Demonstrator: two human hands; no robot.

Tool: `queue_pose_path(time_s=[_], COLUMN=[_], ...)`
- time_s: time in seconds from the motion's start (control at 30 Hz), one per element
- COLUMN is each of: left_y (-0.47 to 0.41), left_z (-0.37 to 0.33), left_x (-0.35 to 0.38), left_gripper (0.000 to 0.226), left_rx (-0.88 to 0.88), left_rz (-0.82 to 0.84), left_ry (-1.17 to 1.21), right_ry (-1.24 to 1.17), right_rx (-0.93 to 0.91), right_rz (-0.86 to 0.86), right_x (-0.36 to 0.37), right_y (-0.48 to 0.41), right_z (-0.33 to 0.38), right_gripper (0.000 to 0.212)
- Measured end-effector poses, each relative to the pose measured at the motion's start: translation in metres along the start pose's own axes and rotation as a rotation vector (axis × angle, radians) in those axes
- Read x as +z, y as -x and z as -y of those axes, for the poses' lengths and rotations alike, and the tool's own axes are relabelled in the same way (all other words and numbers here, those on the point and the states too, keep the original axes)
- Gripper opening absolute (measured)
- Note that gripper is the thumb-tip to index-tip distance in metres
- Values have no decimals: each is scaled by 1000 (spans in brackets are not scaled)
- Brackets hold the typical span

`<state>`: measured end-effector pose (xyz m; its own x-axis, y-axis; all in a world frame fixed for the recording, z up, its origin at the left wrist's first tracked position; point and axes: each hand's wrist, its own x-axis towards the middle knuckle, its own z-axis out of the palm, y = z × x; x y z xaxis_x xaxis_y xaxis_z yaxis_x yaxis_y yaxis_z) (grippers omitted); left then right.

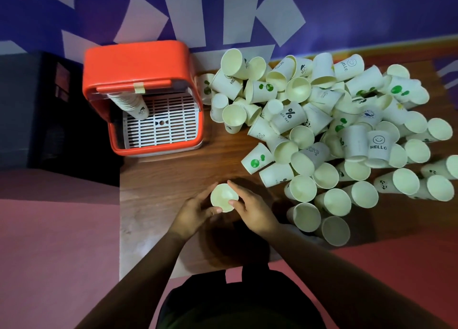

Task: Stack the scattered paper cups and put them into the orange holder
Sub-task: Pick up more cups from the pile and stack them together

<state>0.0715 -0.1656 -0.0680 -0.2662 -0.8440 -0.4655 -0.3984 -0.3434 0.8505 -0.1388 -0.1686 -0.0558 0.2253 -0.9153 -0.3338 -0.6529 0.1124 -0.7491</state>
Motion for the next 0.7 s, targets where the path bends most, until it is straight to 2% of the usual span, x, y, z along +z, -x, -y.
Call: queue_pose_path(time_s=[0.13, 0.2, 0.27, 0.4, 0.5, 0.6, 0.7], left_y=[6, 11, 12, 5, 0, -6, -13], left_z=[-17, -34, -54, -85, -98, -107, -108], left_x=[3, 5, 10, 40, 76, 112, 145], left_gripper=[68, 59, 48, 38, 41, 53, 76], left_rx=[88, 175, 275, 412, 462, 443, 358], left_rz=[-66, -176, -216, -111, 30, 157, 213], left_ry=[-132, -225, -270, -247, -295, -379, -507], right_ry=[-43, -75, -45, -26, 40, 42, 117], right_rx=[2, -4, 1, 44, 190, 364, 447], right_rz=[-97, -185, -308, -604, -749, -735, -602], right_x=[-15, -29, -45, -76, -95, -106, -109], right_y=[9, 24, 45, 92, 122, 147, 162], right_z=[2, 2, -1, -19, -50, -87, -112], right_gripper=[48, 44, 39, 33, 34, 39, 77])
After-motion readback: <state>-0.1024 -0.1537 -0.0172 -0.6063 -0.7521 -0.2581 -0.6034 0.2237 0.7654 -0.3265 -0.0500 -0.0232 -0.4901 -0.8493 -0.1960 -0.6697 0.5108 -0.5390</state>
